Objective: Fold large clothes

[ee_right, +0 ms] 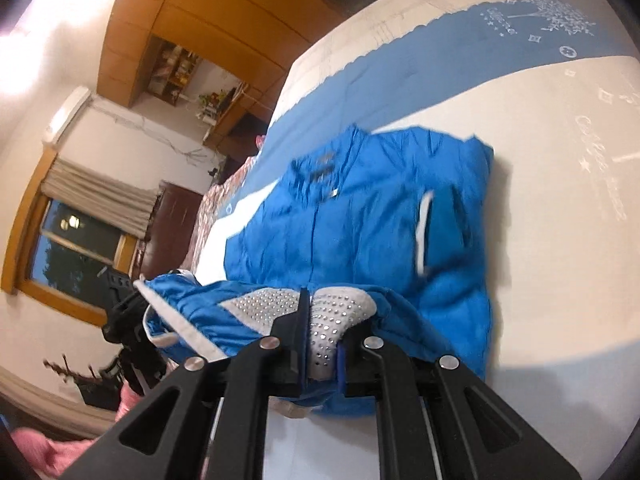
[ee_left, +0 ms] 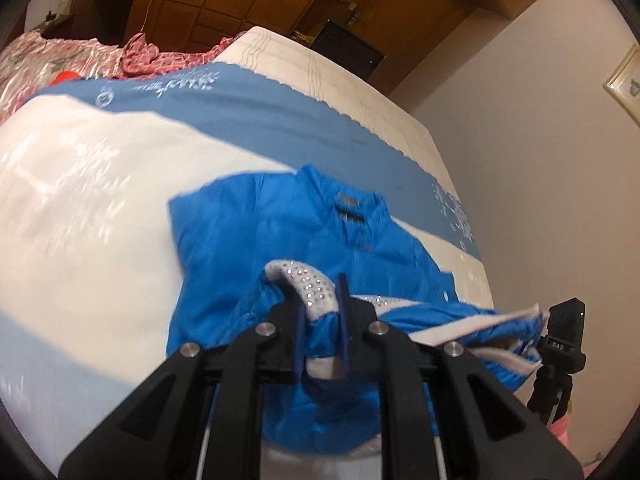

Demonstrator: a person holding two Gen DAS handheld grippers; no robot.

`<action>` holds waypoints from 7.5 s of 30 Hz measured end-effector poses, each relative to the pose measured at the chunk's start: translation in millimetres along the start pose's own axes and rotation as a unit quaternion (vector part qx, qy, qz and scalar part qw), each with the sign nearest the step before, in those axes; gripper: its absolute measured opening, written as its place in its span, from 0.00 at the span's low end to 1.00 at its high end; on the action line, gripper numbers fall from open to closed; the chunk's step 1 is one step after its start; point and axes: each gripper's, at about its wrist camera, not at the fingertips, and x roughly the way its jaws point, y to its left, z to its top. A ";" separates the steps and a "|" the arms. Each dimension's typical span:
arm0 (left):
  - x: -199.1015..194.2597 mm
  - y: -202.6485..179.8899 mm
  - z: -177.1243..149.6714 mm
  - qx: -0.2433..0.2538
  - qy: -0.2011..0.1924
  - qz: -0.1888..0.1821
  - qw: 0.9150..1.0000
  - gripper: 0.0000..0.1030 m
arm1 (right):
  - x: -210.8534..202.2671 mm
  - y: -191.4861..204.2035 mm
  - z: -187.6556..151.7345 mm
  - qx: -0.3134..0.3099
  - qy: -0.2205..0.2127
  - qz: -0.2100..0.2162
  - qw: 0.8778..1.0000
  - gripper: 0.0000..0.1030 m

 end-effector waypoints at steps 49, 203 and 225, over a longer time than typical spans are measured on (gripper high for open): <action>118.1 24.9 31.9 0.078 0.044 0.141 0.986 0.11 | 83.1 -43.4 84.2 -0.060 0.018 -0.168 0.984 0.10; 0.7 65.6 -136.9 0.010 0.133 0.104 0.986 0.28 | -10.4 -24.6 -120.9 0.040 0.050 -0.069 0.996 0.22; -15.2 61.5 -132.2 0.021 0.104 0.167 0.980 0.50 | -2.2 -8.7 -149.2 -0.046 0.013 -0.267 0.963 0.44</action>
